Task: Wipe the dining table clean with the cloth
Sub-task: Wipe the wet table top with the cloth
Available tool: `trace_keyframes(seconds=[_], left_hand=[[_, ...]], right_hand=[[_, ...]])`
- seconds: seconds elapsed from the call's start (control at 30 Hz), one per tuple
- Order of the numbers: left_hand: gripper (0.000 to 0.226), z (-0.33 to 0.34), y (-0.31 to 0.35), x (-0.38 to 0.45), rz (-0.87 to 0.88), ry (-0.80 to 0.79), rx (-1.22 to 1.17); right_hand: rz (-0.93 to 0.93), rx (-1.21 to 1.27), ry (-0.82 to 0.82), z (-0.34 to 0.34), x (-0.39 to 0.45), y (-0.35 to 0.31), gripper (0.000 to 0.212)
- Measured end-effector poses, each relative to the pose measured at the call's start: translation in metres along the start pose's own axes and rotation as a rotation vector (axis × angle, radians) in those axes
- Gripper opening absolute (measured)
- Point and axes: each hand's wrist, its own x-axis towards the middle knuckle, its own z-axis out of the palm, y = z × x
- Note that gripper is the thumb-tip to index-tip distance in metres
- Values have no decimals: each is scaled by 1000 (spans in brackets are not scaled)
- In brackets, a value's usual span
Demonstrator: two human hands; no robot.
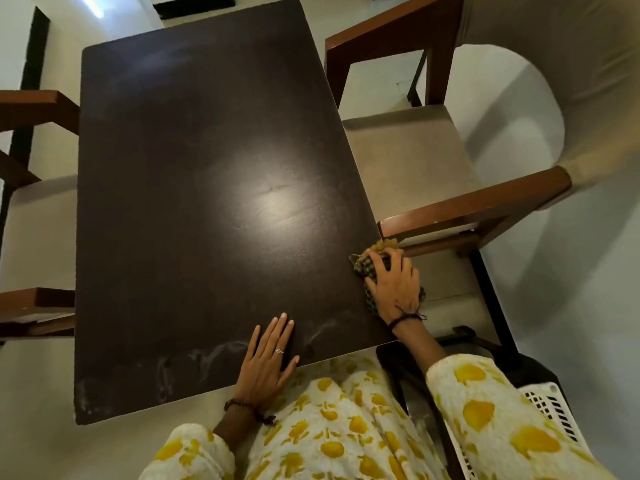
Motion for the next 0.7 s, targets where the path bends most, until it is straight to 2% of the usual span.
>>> trace_keyframes(seconds=[0.23, 0.37, 0.47, 0.7], left_hand=[[66, -5, -11, -2, 104, -48, 0], [67, -9, -27, -9, 158, -56, 23], [66, -16, -49, -23, 155, -50, 32], [69, -31, -127, -83, 33, 9, 83]], right_hand=[[51, 19, 26, 1, -21, 0, 67], [200, -20, 35, 0, -47, -14, 70], [332, -8, 2, 3, -61, -53, 71], [184, 93, -53, 27, -100, -204, 75]])
